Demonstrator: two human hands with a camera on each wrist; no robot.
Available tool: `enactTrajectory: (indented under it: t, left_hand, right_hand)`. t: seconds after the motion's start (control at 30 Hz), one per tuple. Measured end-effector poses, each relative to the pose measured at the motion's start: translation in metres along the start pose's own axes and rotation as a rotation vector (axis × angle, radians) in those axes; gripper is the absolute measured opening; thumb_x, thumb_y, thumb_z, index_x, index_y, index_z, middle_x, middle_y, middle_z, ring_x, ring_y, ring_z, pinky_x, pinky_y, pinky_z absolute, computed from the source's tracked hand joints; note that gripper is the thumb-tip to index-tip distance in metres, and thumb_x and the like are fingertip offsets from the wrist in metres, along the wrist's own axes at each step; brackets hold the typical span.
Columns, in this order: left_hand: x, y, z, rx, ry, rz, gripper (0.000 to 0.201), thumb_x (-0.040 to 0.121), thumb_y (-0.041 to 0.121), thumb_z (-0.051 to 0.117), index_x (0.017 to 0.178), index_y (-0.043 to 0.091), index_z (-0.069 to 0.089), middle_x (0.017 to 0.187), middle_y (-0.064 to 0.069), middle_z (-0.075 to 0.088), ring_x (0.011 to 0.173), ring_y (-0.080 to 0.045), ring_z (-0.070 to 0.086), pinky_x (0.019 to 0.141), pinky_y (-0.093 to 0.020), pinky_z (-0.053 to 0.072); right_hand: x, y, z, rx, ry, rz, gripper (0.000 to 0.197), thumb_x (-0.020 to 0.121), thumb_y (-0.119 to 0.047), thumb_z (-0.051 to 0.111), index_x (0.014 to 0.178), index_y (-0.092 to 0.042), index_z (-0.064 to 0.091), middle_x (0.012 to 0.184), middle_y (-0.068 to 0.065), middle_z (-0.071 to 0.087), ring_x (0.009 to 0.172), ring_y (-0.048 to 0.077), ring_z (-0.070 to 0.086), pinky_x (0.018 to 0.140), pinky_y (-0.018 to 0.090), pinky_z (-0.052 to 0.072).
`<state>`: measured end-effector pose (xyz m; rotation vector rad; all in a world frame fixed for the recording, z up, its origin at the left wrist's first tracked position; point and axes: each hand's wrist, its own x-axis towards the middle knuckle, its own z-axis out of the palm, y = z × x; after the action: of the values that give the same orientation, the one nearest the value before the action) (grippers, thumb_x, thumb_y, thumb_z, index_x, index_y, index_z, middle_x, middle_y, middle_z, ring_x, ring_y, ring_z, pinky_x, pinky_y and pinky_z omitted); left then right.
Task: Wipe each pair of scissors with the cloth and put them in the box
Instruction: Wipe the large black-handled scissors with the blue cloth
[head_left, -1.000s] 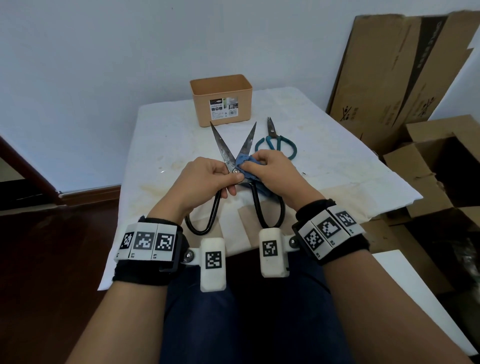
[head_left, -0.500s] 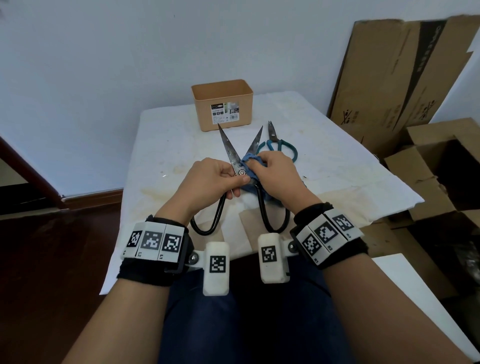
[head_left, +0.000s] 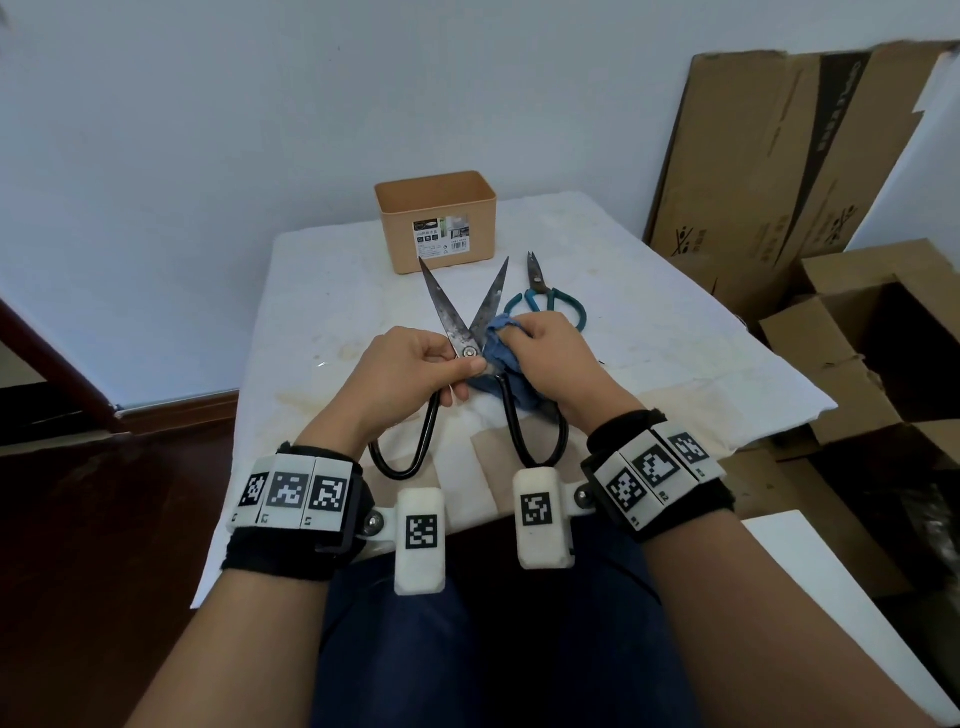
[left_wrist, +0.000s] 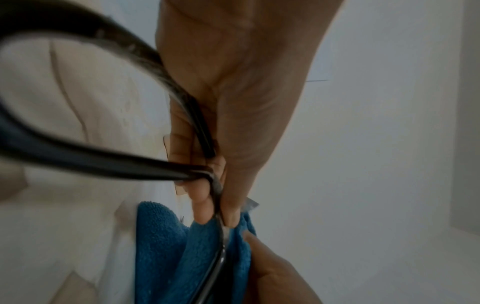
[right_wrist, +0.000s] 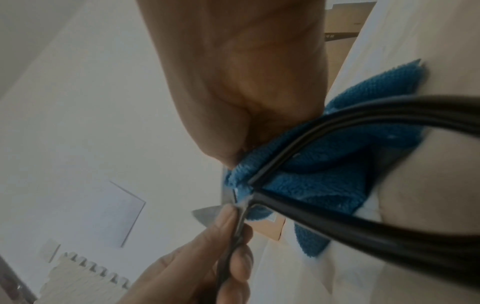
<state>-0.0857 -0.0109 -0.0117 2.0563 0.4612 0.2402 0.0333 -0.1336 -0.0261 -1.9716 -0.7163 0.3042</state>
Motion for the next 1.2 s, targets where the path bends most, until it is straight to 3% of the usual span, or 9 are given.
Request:
enactTrajectory:
  t: [0.13,0.2,0.27,0.37,0.57,0.73,0.97,1.07,1.2]
  left_hand:
    - [-0.002,0.002,0.000,-0.028,-0.010,-0.012,0.032,0.086,0.034,0.076,0.071,0.007,0.070,0.055,0.003,0.066,0.058,-0.010,0.053,0.070,-0.033,0.041]
    - [-0.002,0.001,0.001,-0.037,-0.013,-0.019,0.032,0.086,0.035,0.076,0.070,0.008,0.071,0.055,0.002,0.066,0.059,-0.012,0.053,0.069,-0.034,0.041]
    - [-0.002,0.001,0.002,-0.052,-0.016,-0.029,0.031,0.086,0.034,0.076,0.068,0.010,0.070,0.054,0.002,0.064,0.059,-0.013,0.052,0.069,-0.034,0.041]
    - [-0.001,0.001,0.002,-0.069,-0.025,-0.038,0.031,0.086,0.033,0.076,0.067,0.010,0.070,0.054,0.002,0.065,0.057,-0.014,0.051,0.069,-0.034,0.040]
    - [0.003,0.004,0.007,-0.073,-0.045,-0.022,0.028,0.086,0.029,0.076,0.064,0.014,0.068,0.061,-0.001,0.070,0.053,-0.009,0.055,0.066,-0.022,0.044]
    - [0.006,0.001,0.007,-0.082,-0.033,-0.014,0.028,0.086,0.029,0.077,0.062,0.018,0.068,0.067,-0.005,0.073,0.054,-0.009,0.056,0.062,-0.018,0.044]
    - [0.006,0.004,0.008,-0.029,-0.067,0.013,0.026,0.087,0.029,0.075,0.066,0.016,0.068,0.069,-0.006,0.074,0.055,-0.008,0.058,0.064,-0.016,0.045]
    - [0.006,0.006,0.008,-0.026,-0.081,0.029,0.026,0.088,0.027,0.075,0.064,0.021,0.068,0.068,-0.004,0.073,0.057,-0.011,0.058,0.065,-0.018,0.048]
    - [0.007,0.006,0.008,-0.007,-0.088,0.032,0.025,0.087,0.029,0.076,0.068,0.014,0.069,0.069,-0.004,0.074,0.058,-0.012,0.059,0.068,-0.021,0.050]
  right_hand:
    - [-0.002,0.004,-0.004,0.241,0.107,0.045,0.030,0.097,-0.018,0.050,0.070,-0.015,0.061,0.059,0.001,0.049,0.062,0.013,0.043,0.061,0.029,0.037]
    - [-0.001,0.004,-0.007,0.285,0.145,0.025,0.022,0.095,-0.021,0.055,0.078,-0.015,0.069,0.067,0.009,0.063,0.067,0.013,0.054,0.065,0.031,0.045]
    - [0.002,0.006,-0.011,0.311,0.203,0.033,0.017,0.090,-0.025,0.062,0.087,-0.009,0.069,0.084,0.021,0.068,0.074,0.020,0.061,0.072,0.037,0.051]
    - [0.004,0.007,-0.010,0.320,0.284,0.085,0.017,0.084,-0.028,0.071,0.080,-0.020,0.056,0.083,0.007,0.068,0.083,0.021,0.066,0.081,0.041,0.053]
    - [-0.002,0.002,-0.002,0.281,0.203,0.044,0.024,0.083,-0.029,0.073,0.070,-0.019,0.055,0.070,0.006,0.061,0.068,0.019,0.058,0.071,0.041,0.052]
    - [-0.002,0.004,0.001,0.278,0.120,0.057,0.021,0.080,-0.032,0.076,0.081,-0.014,0.065,0.086,0.013,0.072,0.080,0.024,0.068,0.084,0.049,0.056]
    - [-0.003,0.002,-0.002,0.209,0.129,0.017,0.041,0.081,-0.040,0.073,0.079,0.000,0.064,0.082,0.021,0.069,0.073,0.023,0.064,0.079,0.051,0.055]
    - [-0.003,0.002,-0.001,0.219,0.118,0.014,0.043,0.078,-0.044,0.073,0.066,-0.005,0.058,0.066,0.015,0.063,0.065,0.022,0.060,0.071,0.048,0.053]
    - [-0.003,0.001,-0.003,0.285,0.129,0.040,0.043,0.082,-0.031,0.075,0.053,-0.020,0.047,0.055,0.000,0.048,0.058,0.014,0.048,0.063,0.035,0.045]
